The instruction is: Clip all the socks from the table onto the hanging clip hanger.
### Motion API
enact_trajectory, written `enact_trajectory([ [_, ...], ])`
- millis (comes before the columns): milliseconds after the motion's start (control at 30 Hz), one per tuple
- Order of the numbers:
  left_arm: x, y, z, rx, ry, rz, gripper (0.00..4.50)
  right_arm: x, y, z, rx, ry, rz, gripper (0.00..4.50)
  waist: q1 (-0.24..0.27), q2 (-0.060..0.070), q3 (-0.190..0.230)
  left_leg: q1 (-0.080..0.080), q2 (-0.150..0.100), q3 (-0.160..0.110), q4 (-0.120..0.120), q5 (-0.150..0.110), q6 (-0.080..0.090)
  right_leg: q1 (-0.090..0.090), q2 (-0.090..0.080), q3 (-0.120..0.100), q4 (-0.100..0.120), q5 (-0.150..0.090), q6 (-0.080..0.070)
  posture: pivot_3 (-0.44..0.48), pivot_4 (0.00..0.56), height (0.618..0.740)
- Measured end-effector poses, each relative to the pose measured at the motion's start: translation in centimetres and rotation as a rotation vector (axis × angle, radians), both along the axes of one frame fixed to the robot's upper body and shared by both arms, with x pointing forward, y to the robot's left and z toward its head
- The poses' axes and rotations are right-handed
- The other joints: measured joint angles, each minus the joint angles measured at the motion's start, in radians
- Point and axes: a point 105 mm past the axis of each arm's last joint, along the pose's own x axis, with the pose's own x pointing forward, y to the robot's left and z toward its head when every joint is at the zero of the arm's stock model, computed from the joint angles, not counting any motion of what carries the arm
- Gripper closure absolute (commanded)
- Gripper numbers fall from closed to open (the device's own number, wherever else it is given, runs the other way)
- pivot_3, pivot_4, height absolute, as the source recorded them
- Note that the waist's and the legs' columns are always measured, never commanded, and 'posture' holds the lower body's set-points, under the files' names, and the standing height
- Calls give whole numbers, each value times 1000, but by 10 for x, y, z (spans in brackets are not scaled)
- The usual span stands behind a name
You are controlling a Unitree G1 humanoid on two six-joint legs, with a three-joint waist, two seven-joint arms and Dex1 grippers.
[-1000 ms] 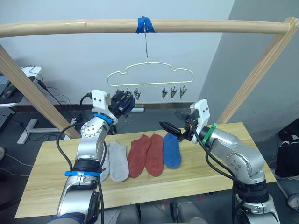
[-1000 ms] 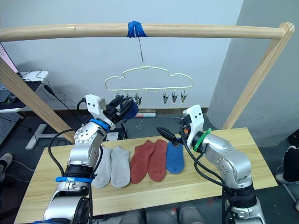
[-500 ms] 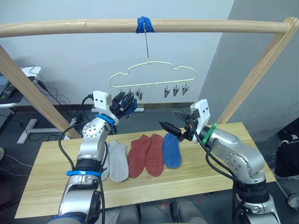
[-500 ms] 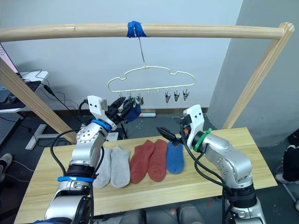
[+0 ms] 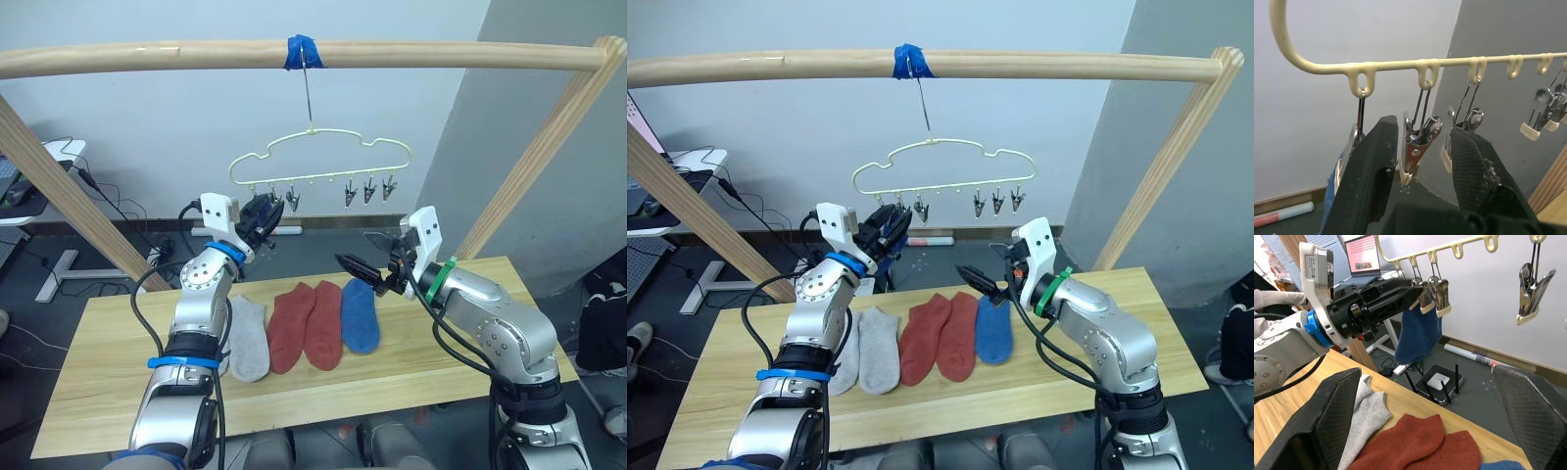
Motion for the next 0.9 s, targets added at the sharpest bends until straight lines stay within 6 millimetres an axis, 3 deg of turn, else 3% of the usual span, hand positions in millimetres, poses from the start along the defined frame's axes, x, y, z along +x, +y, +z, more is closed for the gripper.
enact_trajectory([
  [900,6,-9,9,-3,-37,-1,2543,0,-1,1,-3,-3,-4,0,-12,0,0,0,0,0,0,0,0,0,0,0,1,0,0,-113,125,740],
])
